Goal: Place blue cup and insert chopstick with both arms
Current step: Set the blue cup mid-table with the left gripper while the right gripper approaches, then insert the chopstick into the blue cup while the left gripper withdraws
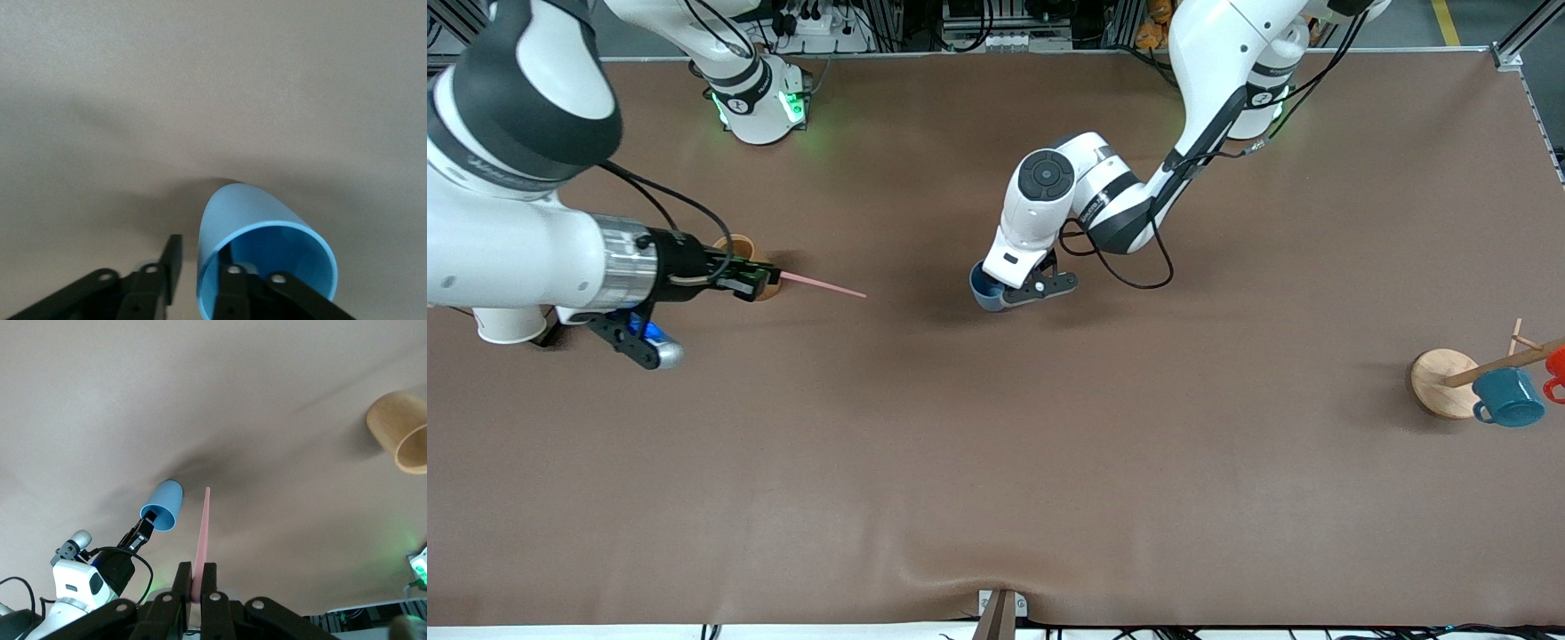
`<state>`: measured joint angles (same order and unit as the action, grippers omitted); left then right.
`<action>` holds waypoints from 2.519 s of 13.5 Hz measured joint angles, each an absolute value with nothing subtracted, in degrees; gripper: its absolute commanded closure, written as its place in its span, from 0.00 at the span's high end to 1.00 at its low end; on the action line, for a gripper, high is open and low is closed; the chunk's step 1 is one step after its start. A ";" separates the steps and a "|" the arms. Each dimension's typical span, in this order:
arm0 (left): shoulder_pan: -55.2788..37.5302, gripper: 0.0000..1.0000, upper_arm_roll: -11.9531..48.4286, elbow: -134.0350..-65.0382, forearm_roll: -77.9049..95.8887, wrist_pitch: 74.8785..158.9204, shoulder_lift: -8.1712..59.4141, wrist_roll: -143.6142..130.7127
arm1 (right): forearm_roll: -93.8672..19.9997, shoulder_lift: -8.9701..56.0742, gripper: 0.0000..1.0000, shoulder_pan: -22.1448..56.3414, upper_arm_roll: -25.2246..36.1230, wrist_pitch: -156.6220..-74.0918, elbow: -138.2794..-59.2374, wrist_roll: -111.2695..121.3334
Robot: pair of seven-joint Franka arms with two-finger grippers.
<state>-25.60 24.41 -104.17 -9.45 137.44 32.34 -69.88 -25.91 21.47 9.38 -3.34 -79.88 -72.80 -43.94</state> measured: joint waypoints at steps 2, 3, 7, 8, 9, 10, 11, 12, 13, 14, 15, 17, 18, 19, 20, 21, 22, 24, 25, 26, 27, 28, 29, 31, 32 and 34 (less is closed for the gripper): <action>-25.34 1.00 24.34 -101.32 -9.46 131.98 31.57 -69.99 | -27.00 21.49 0.00 10.63 -3.36 -81.74 -74.06 -47.42; -25.10 1.00 24.26 -99.22 -9.47 127.97 30.69 -69.99 | -27.41 21.51 0.00 11.46 -3.38 -82.95 -74.74 -49.31; -21.98 1.00 23.96 -91.65 -9.66 113.50 24.70 -69.45 | -27.93 21.56 0.00 15.45 -3.45 -86.96 -77.58 -55.35; -20.50 1.00 23.92 -90.90 -9.67 111.81 22.99 -68.52 | -27.97 21.61 0.00 16.82 -3.47 -88.81 -78.44 -57.33; -18.88 1.00 23.86 -90.55 -9.67 110.75 21.31 -67.61 | -27.99 21.61 0.00 18.42 -3.49 -90.65 -79.24 -59.27; -17.00 1.00 23.84 -90.43 -9.67 109.74 19.70 -66.41 | -27.99 21.68 0.00 20.10 -3.51 -92.14 -79.86 -61.11; -15.07 1.00 23.86 -90.41 -9.67 108.90 18.34 -64.73 | -28.13 21.80 0.00 21.46 -3.52 -92.93 -80.42 -62.59; -13.29 1.00 23.88 -90.40 -9.67 108.22 17.23 -62.86 | -28.54 22.01 0.00 22.40 -3.52 -93.32 -80.84 -63.58; -11.47 1.00 23.90 -90.39 -9.67 107.54 16.20 -60.85 | -29.13 22.36 0.00 23.07 -3.52 -93.67 -80.99 -64.31; -9.89 1.00 23.90 -90.38 -9.67 107.08 15.39 -58.99 | -29.42 22.71 0.00 23.66 -3.50 -94.42 -81.11 -65.02; -8.56 1.00 23.92 -90.38 -9.67 106.75 14.80 -57.37 | -29.63 22.99 0.00 24.40 -3.52 -96.12 -81.64 -65.85; -6.27 1.00 23.89 -90.38 -9.67 105.82 14.14 -54.80 | -29.69 23.40 0.00 26.52 -3.51 -99.58 -83.19 -67.11; -4.99 1.00 23.88 -90.38 -9.67 105.29 13.90 -52.76 | -29.68 23.67 0.00 27.55 -3.52 -100.54 -83.78 -67.42; -3.51 1.00 23.86 -90.36 -9.67 104.75 13.62 -49.86 | -29.64 24.01 0.02 28.28 -3.50 -101.20 -84.00 -67.72; -1.89 1.00 23.85 -90.32 -9.67 104.26 13.23 -46.95 | -29.62 24.35 0.58 28.61 -3.49 -101.83 -84.02 -67.93; -0.09 1.00 23.86 -90.22 -9.67 103.77 12.56 -44.18 | -29.62 24.63 1.00 28.69 -3.47 -102.00 -84.09 -67.98; 1.52 1.00 23.87 -90.11 -9.67 103.22 11.68 -41.76 | -29.62 24.84 1.00 28.74 -3.47 -102.03 -84.44 -68.28; 4.20 1.00 23.86 -90.03 -9.67 101.56 9.38 -37.27 | -29.62 25.26 1.00 28.87 -3.45 -102.08 -85.02 -69.54; 5.09 1.00 23.85 -90.01 -9.47 100.40 8.24 -35.59 | -29.62 25.34 1.00 28.86 -3.27 -102.06 -85.01 -69.87; 5.77 1.00 23.86 -89.97 -9.01 99.52 7.17 -34.36 | -29.59 25.31 1.00 28.65 -2.86 -101.50 -84.82 -70.02; 6.35 1.00 23.87 -89.72 -8.59 98.47 6.23 -33.14 | -29.57 25.14 1.00 27.84 -2.43 -99.65 -84.31 -70.12; 6.99 1.00 23.83 -89.02 -8.19 96.89 5.59 -31.44 | -29.48 24.68 1.00 26.28 -1.98 -96.72 -83.50 -70.05; 7.51 1.00 23.63 -88.24 -7.69 95.54 5.18 -29.05 | -29.30 24.03 1.00 23.98 -1.52 -93.01 -82.46 -68.80; 7.41 1.00 21.13 -87.36 -7.17 93.94 4.27 -22.22 | -27.39 22.40 1.00 17.72 -0.94 -84.85 -80.23 -62.32; 6.44 1.00 18.64 -87.21 -6.94 93.03 3.72 -18.51 | -24.73 21.46 1.00 14.73 -0.81 -82.38 -79.58 -59.47; 2.55 1.00 11.76 -87.17 -5.47 91.35 2.61 -12.78 | -19.24 19.91 1.00 11.23 -0.80 -79.77 -79.15 -54.14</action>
<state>2.55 11.76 -87.17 -5.47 91.35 2.61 -12.78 -19.24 19.91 11.23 -0.80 -79.77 -79.15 -54.14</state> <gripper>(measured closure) 0.000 0.000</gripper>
